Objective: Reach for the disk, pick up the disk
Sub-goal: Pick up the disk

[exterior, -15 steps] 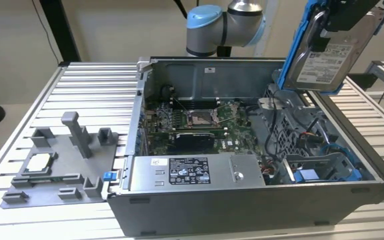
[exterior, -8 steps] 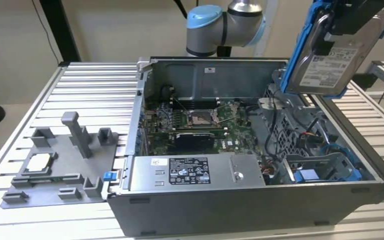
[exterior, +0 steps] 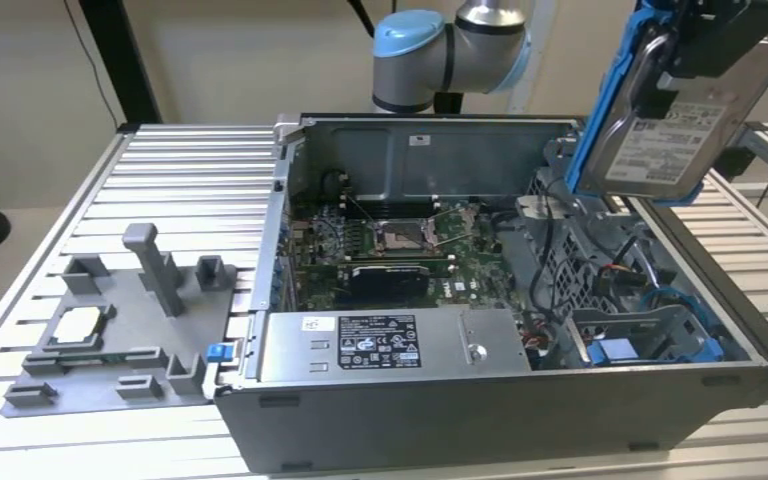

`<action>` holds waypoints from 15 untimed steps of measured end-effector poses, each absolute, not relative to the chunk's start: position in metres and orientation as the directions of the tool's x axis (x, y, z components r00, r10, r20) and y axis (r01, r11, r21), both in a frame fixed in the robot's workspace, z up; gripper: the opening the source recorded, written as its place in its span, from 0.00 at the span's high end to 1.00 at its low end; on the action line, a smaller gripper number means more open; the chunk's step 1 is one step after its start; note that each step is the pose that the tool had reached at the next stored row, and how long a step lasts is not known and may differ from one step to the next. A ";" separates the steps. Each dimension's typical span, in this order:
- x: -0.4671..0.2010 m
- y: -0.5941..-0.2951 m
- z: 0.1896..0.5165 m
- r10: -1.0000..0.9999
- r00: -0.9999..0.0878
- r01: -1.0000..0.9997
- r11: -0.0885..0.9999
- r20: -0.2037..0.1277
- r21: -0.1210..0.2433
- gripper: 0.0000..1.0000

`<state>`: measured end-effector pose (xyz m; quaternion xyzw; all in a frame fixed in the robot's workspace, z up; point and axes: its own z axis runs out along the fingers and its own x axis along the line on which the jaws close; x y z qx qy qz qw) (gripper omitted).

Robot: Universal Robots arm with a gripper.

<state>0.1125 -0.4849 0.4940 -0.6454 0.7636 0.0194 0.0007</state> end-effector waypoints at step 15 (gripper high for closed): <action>0.113 -0.514 0.492 -0.983 -0.180 -0.983 0.179 -0.025 0.029 1.00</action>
